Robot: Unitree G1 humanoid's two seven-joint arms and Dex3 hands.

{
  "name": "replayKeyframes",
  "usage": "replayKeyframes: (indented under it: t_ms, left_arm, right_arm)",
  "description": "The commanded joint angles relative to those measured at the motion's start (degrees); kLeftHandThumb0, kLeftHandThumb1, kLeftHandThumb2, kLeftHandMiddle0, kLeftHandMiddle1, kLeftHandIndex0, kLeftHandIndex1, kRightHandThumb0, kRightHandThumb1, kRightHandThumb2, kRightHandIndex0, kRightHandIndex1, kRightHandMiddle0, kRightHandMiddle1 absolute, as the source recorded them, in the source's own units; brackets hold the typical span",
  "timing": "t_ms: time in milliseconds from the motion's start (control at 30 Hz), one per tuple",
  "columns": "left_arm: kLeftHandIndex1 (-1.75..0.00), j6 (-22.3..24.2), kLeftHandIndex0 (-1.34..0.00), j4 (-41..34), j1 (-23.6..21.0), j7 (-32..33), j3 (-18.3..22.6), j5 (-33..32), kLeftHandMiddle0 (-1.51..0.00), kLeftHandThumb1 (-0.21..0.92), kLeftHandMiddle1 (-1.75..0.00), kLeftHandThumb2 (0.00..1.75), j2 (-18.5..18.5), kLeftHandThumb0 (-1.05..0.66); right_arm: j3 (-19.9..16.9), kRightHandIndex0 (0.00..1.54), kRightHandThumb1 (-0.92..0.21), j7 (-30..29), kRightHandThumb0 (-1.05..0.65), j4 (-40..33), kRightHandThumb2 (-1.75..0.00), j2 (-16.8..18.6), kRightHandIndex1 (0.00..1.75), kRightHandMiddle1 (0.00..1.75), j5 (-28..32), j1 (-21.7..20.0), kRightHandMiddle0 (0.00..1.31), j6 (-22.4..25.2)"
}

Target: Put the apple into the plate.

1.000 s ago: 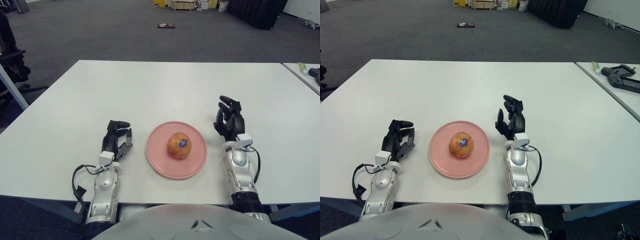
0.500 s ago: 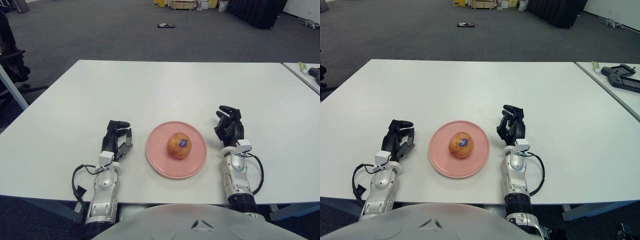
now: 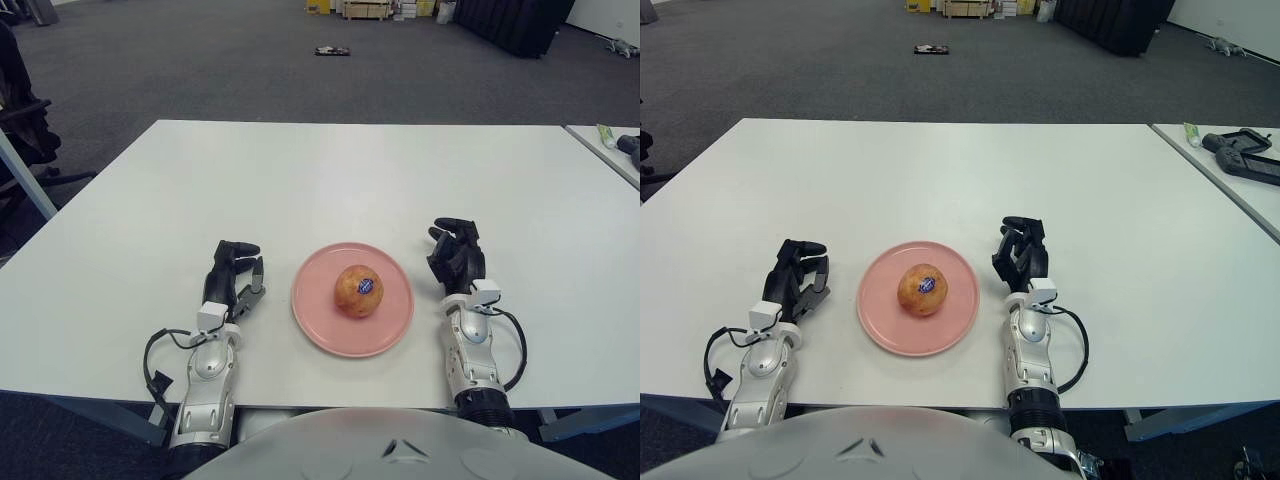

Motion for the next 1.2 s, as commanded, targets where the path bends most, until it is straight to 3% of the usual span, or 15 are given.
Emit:
replayKeyframes:
  t_ms: [0,633,1167]
  left_arm:
    - [-1.75,0.4,-0.25,1.0,0.2,-0.5,0.3,-0.3,-0.50,0.82,-1.51,0.67,0.4,-0.36]
    - [-1.75,0.6,-0.26,0.8,0.2,-0.5,0.2,-0.3,-0.50,0.80,-1.48,0.69,0.5,-0.36]
    - [-1.75,1.0,-0.26,0.3,0.1,-0.7,-0.1,-0.4,-0.51,0.81,-1.48,0.68,0.6,-0.36]
  right_arm:
    - [0.2,0.48,-0.91,-0.9,-0.35,0.0,-0.55,0.7,1.21,1.74,-0.2,0.0,0.20,2.0]
    - [2.2,0.50,-0.86,-0.7,-0.35,-2.3,-0.62,-1.0,1.25,1.75,-3.0,1.3,0.23,7.2]
    - [2.0,0.50,-0.83,-0.4,-0.36,-3.3,-0.65,-1.1,1.26,1.75,-2.3,1.6,0.24,8.2]
